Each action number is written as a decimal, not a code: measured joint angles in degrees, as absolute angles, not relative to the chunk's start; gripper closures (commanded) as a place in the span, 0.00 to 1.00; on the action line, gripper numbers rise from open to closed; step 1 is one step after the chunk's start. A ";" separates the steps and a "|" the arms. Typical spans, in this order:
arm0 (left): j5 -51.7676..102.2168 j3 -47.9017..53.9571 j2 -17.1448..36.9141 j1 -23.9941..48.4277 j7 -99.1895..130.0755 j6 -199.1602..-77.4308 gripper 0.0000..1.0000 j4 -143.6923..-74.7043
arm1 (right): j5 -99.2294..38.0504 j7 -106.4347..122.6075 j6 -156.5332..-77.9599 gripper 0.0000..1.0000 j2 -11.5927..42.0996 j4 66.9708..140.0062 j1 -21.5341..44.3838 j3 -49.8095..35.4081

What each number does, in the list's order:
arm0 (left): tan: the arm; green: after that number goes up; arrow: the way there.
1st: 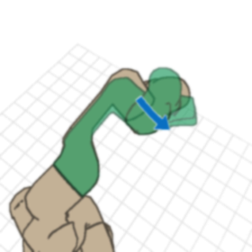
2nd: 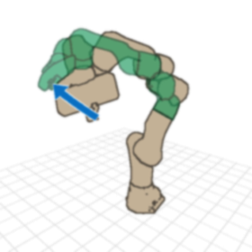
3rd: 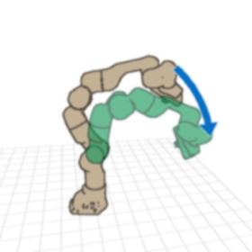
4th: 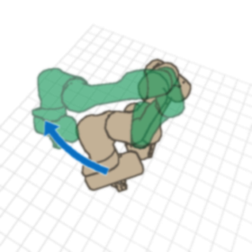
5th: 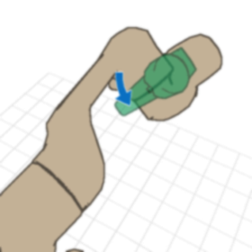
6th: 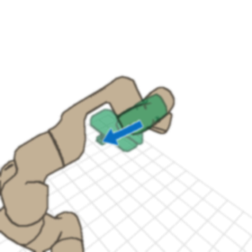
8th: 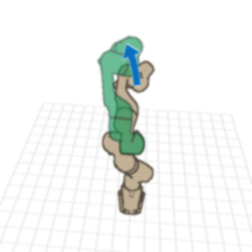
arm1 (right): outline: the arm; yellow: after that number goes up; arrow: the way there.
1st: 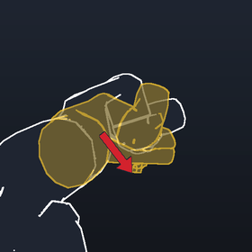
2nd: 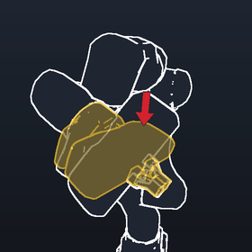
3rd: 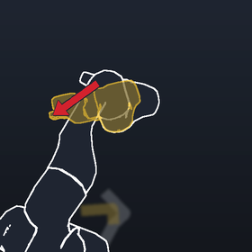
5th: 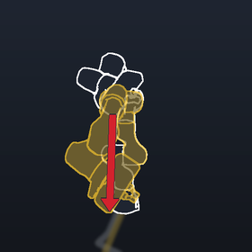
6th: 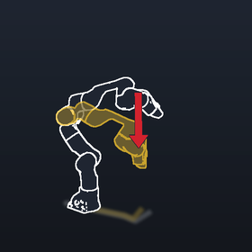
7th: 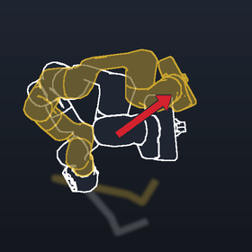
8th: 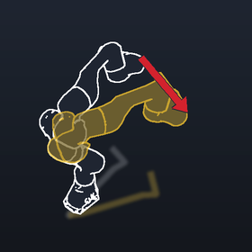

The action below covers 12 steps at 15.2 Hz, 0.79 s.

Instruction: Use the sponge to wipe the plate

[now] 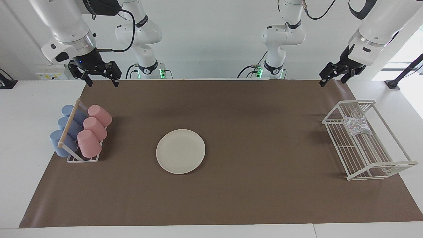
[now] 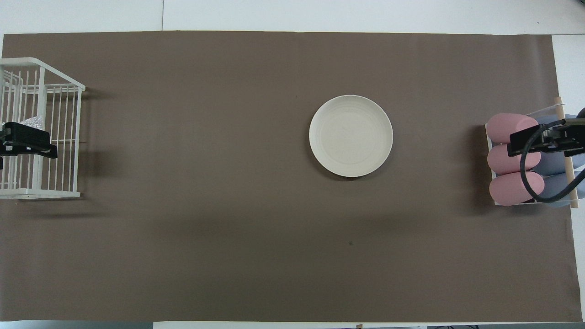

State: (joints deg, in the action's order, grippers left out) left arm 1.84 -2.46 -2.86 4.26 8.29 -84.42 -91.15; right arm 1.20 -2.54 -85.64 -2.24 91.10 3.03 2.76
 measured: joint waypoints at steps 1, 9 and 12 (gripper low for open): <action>1.84 -2.46 -2.87 4.26 8.27 -84.42 0.00 -91.15 | 1.20 -2.54 -85.64 0.00 -2.24 91.10 3.03 2.76; 1.84 -2.96 -2.92 3.94 9.13 -84.99 0.00 -91.15 | 1.20 -3.21 -85.64 0.00 -2.24 91.10 3.04 2.76; -0.65 -2.90 -2.86 4.13 12.27 -86.55 0.00 -91.44 | 1.20 -6.78 -85.64 0.00 -2.24 91.10 3.08 2.75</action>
